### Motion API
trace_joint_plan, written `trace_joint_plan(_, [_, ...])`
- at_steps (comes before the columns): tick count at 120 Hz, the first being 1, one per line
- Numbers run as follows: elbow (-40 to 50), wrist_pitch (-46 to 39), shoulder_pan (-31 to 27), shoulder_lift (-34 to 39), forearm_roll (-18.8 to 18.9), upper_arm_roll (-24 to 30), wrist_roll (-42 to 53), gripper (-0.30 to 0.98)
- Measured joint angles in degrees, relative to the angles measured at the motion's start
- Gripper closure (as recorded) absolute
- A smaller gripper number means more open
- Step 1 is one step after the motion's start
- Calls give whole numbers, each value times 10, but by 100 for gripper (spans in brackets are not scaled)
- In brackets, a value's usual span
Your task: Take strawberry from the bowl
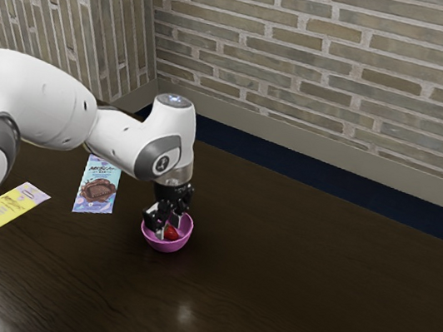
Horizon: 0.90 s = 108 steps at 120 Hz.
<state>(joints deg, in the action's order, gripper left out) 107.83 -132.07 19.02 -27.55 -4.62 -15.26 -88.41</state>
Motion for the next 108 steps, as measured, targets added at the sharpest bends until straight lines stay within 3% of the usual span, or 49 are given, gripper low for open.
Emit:
trace_joint_plan(36, [-2, -7, 0, -9, -3, 0, 8, 35])
trace_joint_plan(108, [-3, -8, 3, 4, 3, 0, 7, 58])
